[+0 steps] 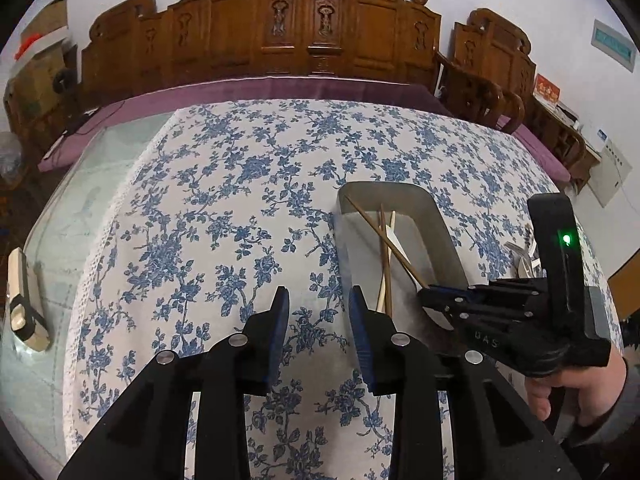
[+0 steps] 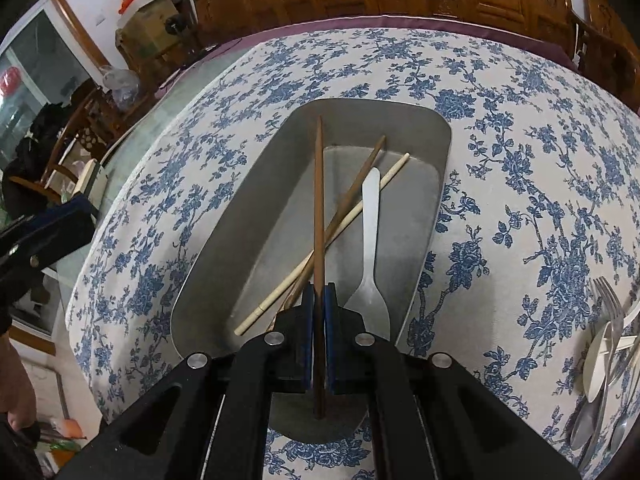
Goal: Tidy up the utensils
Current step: 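Lower the dark brown chopstick into the tray with the right gripper and open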
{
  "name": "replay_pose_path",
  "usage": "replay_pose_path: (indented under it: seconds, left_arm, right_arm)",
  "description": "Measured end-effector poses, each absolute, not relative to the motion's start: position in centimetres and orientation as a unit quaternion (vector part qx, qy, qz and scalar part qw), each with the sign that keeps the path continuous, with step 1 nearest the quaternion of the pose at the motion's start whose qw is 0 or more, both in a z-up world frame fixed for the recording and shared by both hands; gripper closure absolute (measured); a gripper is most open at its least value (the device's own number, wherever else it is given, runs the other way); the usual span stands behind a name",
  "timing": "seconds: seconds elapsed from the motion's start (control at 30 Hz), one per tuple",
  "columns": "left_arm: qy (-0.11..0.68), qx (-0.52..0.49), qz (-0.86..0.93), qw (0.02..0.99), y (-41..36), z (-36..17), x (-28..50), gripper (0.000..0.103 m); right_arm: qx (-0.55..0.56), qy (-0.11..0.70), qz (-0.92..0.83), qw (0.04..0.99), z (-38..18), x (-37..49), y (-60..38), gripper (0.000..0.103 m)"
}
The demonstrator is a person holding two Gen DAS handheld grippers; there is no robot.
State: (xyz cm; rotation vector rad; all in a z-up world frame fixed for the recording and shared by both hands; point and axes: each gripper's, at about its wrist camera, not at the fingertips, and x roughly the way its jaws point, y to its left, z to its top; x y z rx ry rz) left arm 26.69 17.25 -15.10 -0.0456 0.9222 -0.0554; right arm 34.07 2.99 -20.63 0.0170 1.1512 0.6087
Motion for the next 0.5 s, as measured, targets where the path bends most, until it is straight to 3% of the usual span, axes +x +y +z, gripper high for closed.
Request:
replay_pose_path:
  seconds: [0.5]
  left_arm:
    - [0.435, -0.017, -0.031, 0.9, 15.9, -13.7, 26.1, 0.074]
  right_arm:
    - [0.013, 0.5, 0.313, 0.807, -17.2, 33.0, 1.0, 0.093]
